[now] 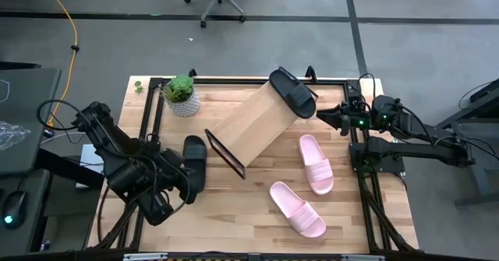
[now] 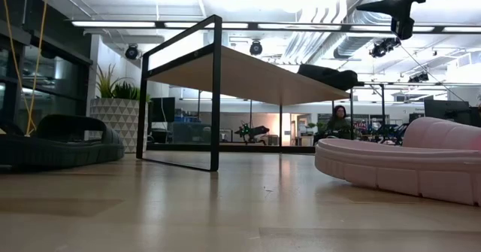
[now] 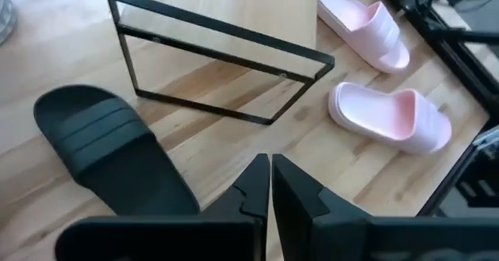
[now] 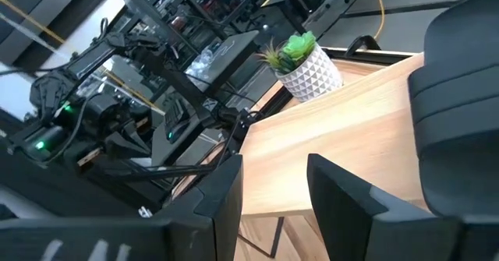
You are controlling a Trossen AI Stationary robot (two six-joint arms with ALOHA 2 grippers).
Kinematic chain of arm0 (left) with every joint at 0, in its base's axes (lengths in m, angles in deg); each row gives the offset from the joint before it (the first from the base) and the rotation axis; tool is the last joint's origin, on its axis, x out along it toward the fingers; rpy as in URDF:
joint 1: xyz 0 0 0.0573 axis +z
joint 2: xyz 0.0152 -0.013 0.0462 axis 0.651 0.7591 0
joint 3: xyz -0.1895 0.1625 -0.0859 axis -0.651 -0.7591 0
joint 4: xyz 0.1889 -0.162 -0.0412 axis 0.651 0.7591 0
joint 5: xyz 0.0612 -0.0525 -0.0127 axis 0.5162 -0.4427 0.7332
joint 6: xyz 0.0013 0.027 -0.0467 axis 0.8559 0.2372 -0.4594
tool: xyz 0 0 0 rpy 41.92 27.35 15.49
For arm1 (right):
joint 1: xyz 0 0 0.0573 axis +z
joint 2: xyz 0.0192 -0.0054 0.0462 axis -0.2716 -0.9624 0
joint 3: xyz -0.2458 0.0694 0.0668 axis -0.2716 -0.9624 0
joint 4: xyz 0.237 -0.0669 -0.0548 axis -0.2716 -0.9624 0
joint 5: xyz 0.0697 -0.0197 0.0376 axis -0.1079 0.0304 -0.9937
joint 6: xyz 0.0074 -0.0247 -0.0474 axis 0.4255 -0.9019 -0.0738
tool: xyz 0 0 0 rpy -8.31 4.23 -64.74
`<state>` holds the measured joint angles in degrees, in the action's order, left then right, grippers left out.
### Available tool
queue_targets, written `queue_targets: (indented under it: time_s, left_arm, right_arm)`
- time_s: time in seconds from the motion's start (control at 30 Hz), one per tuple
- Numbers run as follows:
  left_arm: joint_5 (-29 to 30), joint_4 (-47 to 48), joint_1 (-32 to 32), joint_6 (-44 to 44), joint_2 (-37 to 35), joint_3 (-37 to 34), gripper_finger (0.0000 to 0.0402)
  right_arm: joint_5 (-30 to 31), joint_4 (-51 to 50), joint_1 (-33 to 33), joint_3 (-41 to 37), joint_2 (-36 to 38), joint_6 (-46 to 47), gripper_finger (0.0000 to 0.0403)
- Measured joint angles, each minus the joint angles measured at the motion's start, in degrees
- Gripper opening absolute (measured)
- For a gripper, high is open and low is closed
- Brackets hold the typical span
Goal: Pick and place slides into the shelf
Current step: Put the black slide on the shelf
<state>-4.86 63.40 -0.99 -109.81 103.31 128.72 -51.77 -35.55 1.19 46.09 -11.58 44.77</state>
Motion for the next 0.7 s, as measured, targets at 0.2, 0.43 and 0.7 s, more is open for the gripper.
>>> queue_targets:
  time_s: [0.2, 0.43, 0.7]
  left_arm:
    - [-1.5, -3.7, 0.0, 18.6, 0.0, 0.0, 0.0002]
    - [-15.0, -0.3, 4.1, 50.0, 1.3, 0.0, 0.0003]
    - [-17.2, 6.6, 9.8, 64.3, 4.2, -0.7, 0.0004]
  right_arm:
    - [-0.8, -0.4, 0.0, 0.0, 0.0, -1.4, 0.0135]
    - [1.5, -1.9, 0.0, 0.0, 0.0, -1.7, 0.0135]
    - [9.3, -2.2, 0.0, 0.0, 0.0, 0.8, 0.0135]
